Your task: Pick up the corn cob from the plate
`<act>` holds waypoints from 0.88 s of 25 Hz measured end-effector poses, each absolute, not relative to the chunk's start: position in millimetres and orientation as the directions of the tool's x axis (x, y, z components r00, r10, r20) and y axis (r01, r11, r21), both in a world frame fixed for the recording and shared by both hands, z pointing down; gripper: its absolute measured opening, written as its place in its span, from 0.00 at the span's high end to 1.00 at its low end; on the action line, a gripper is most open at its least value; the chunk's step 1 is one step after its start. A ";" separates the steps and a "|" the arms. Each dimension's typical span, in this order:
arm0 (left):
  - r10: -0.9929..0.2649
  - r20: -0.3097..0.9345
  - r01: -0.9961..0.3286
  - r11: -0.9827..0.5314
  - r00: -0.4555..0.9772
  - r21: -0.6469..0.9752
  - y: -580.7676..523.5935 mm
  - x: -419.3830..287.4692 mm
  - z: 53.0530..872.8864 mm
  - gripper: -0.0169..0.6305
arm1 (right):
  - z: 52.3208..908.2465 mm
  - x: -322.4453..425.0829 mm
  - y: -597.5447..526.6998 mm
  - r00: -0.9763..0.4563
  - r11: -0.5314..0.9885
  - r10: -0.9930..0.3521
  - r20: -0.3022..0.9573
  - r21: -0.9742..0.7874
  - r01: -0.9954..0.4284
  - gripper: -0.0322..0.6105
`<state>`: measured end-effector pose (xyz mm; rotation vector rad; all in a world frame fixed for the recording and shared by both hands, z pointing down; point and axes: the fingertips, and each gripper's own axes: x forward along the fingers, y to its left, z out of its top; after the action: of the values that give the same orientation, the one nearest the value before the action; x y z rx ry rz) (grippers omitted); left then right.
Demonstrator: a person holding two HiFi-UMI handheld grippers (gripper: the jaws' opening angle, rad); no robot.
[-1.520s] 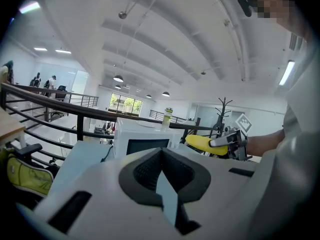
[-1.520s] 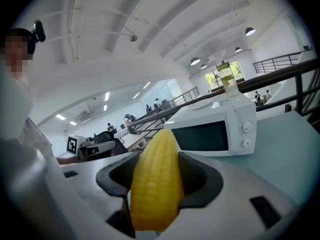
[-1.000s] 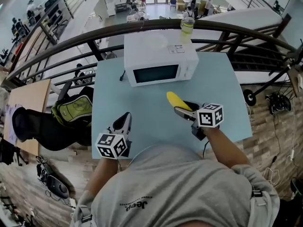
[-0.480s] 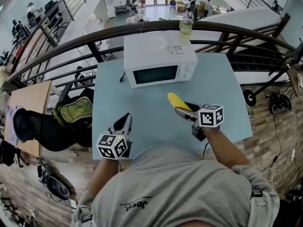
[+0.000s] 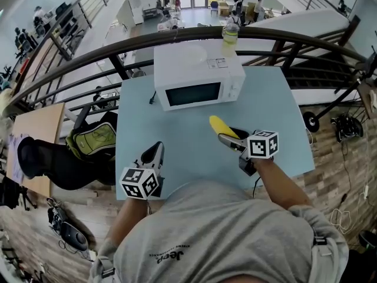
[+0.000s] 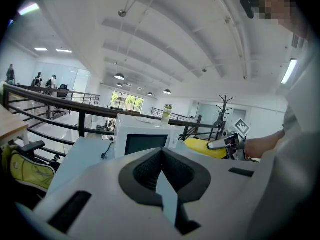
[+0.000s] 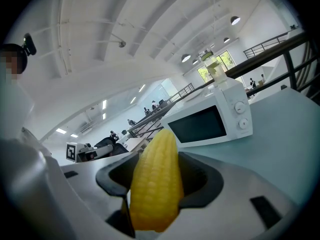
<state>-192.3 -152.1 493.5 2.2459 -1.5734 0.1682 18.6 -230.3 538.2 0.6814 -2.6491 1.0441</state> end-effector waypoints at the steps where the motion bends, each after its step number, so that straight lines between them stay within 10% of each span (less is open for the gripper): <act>1: -0.877 0.317 -0.924 -0.292 0.362 0.246 -151.9 -192.7 493.6 0.96 | 538.1 18.5 -230.5 -0.870 0.642 -0.342 0.356 -0.587 -0.493 0.55; 22: -0.879 0.316 -0.925 -0.288 0.358 0.248 -153.0 -193.0 495.0 0.96 | 537.7 18.9 -231.1 -0.867 0.652 -0.338 0.366 -0.573 -0.496 0.55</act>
<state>-193.0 -153.0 495.0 2.2411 -1.5779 0.1657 18.9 -231.1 537.7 0.6787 -2.6442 1.0182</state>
